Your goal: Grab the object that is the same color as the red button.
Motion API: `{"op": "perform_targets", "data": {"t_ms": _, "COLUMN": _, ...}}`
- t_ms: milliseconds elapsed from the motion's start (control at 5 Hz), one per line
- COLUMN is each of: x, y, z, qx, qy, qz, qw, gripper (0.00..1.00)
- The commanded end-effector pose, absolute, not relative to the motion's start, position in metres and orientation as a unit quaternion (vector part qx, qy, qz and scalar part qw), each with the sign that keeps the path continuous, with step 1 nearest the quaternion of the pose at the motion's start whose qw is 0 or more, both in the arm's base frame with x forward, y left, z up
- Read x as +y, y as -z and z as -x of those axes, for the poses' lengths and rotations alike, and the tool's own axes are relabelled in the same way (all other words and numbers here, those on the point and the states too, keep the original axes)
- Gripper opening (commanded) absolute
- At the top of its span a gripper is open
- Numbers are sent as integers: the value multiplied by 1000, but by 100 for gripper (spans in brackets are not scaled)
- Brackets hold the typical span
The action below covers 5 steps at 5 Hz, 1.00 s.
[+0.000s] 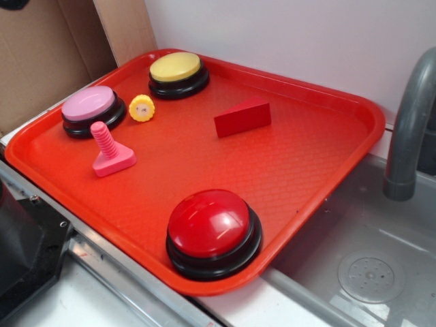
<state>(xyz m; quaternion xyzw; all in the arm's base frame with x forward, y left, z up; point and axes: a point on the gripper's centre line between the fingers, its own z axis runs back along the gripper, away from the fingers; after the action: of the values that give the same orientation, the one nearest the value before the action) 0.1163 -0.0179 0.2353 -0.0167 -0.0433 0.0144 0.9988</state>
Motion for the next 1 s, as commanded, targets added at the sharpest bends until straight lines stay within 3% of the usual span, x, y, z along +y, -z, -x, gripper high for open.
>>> {"op": "perform_targets", "data": {"t_ms": 0, "x": -18, "y": -235, "z": -116, "qx": -43, "qy": -14, "qz": 17, "qw": 999, "gripper": 100}}
{"op": "perform_targets", "data": {"t_ms": 400, "x": -24, "y": -204, "z": -173, "qx": -77, "qy": 53, "qz": -3, "qw": 996, "gripper": 100}}
{"op": "perform_targets", "data": {"t_ms": 800, "x": -33, "y": -146, "z": -241, "qx": -123, "qy": 62, "qz": -13, "qw": 990, "gripper": 100}}
